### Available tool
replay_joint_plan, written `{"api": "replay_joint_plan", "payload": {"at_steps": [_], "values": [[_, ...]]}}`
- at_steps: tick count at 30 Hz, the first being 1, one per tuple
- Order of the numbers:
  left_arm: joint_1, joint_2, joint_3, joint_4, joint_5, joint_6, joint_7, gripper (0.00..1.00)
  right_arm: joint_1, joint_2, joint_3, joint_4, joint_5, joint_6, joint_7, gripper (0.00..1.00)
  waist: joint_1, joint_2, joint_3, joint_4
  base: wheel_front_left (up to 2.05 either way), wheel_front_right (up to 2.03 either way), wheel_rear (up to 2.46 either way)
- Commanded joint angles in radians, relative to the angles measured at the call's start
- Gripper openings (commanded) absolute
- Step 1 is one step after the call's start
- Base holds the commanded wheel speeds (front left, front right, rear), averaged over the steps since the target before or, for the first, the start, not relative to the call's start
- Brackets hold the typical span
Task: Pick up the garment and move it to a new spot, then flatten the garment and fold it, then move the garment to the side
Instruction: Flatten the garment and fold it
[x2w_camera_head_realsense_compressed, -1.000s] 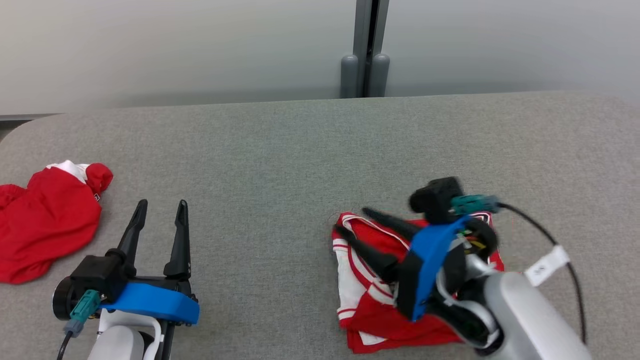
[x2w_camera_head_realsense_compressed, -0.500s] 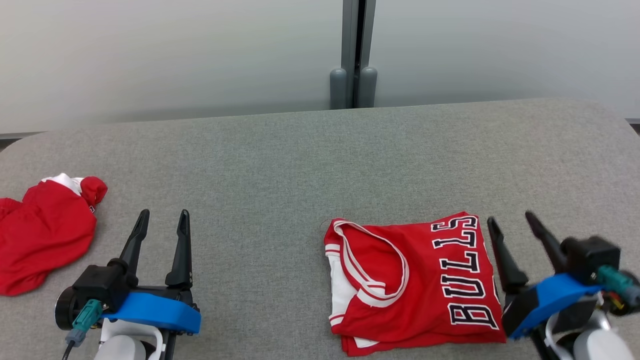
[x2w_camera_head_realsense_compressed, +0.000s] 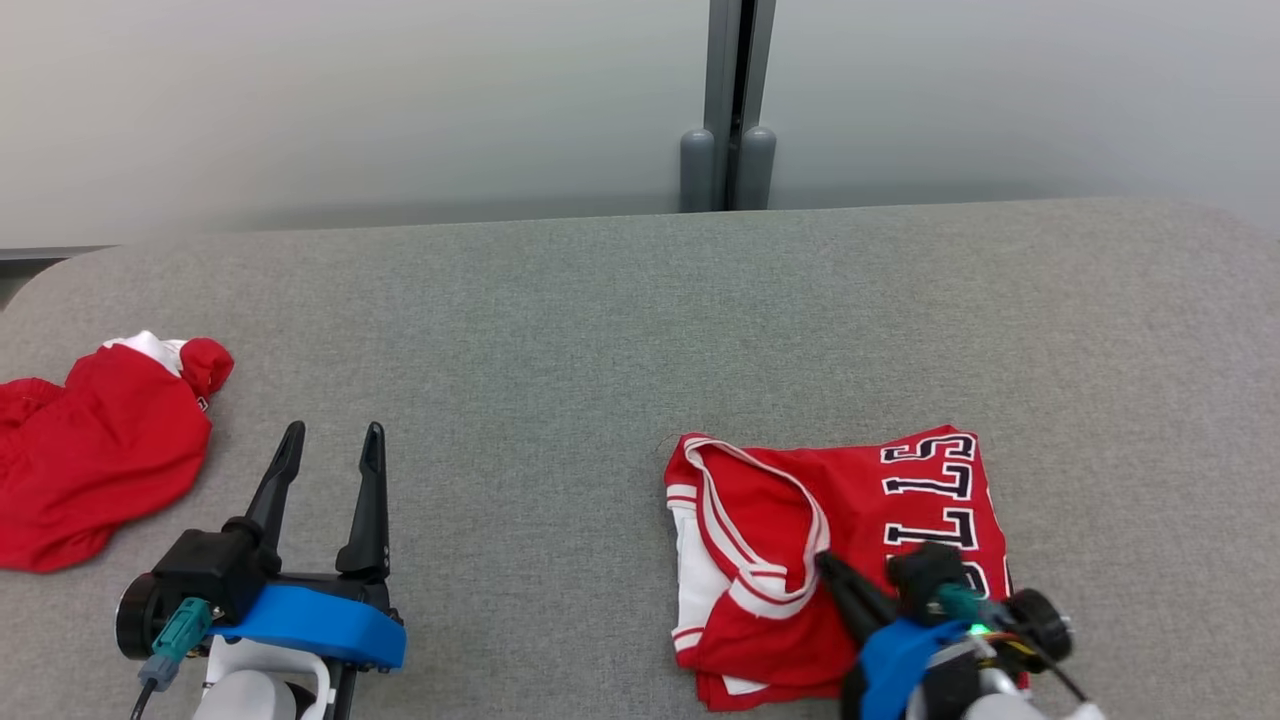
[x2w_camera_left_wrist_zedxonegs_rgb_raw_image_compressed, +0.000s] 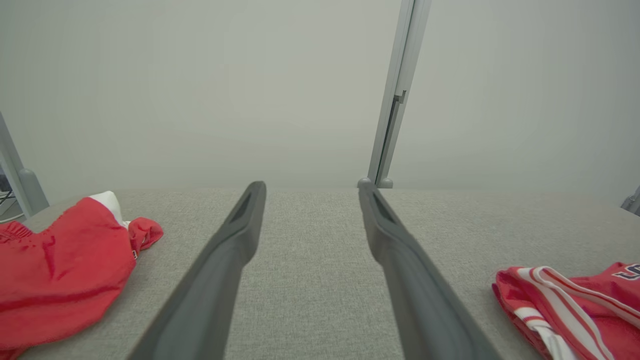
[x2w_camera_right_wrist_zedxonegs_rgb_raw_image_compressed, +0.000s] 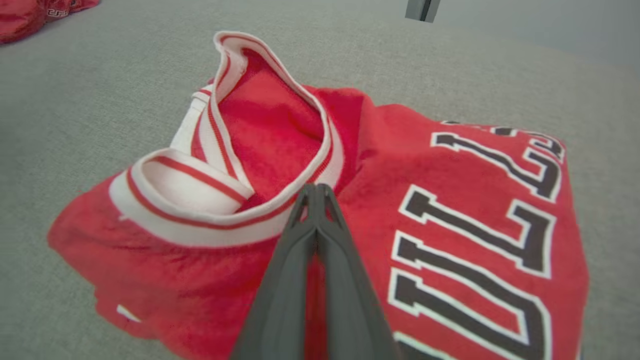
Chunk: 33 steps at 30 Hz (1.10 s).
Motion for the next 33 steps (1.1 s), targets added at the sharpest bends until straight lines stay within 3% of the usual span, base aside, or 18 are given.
{"api": "replay_joint_plan", "payload": {"at_steps": [1,7,14,17,21,22,23,24,31,33], "values": [[-0.012,0.004,-0.004,0.000,-0.004,-0.007,-0.005,1.00,-0.032,0.007,0.053,0.046,0.014,0.000,0.010,0.00,0.0000,-0.0001,0.001,0.005,0.00,0.00,0.00],[-0.021,0.008,-0.018,0.001,-0.005,-0.007,-0.005,1.00,-0.099,0.009,0.239,0.157,0.087,0.000,0.071,0.00,0.0000,-0.0001,0.000,0.024,0.00,0.00,0.00],[-0.016,0.015,-0.012,0.002,-0.015,-0.007,-0.005,1.00,-0.129,0.005,0.478,0.114,0.279,0.000,0.122,0.00,0.0000,-0.0001,0.001,0.029,0.00,0.00,0.00],[-0.009,0.016,-0.005,-0.002,-0.015,-0.007,-0.005,1.00,-0.143,-0.020,0.506,0.070,0.334,0.000,0.105,0.00,0.0000,-0.0001,0.001,0.023,0.00,0.00,0.00],[0.001,0.012,0.010,-0.008,-0.008,-0.003,-0.005,1.00,-0.136,-0.037,0.446,-0.017,0.370,0.000,0.034,0.00,0.0000,-0.0001,-0.007,0.009,0.00,0.00,0.00],[0.004,0.011,0.015,-0.010,-0.007,-0.002,-0.005,1.00,-0.128,-0.041,0.414,-0.042,0.373,0.000,0.011,0.06,0.0000,-0.0001,-0.010,0.004,0.00,0.00,0.00],[0.008,0.008,0.017,-0.011,-0.005,-0.001,-0.005,1.00,-0.115,-0.045,0.384,-0.067,0.371,0.000,-0.009,0.44,0.0000,-0.0001,-0.013,0.000,0.00,0.00,0.00],[0.014,0.007,0.019,-0.013,-0.004,0.000,-0.005,1.00,-0.103,-0.047,0.342,-0.094,0.367,0.000,-0.034,1.00,0.0000,-0.0001,-0.017,-0.004,0.00,0.00,0.00],[0.049,-0.003,0.055,-0.031,0.001,0.008,-0.005,1.00,0.000,-0.033,0.020,-0.269,0.289,0.000,-0.140,1.00,0.0000,-0.0001,-0.047,-0.040,0.00,0.00,0.00],[0.056,-0.005,0.059,-0.033,0.002,0.009,-0.005,1.00,0.017,-0.031,-0.019,-0.285,0.272,0.000,-0.136,1.00,0.0000,-0.0001,-0.053,-0.045,0.00,0.00,0.00]]}}
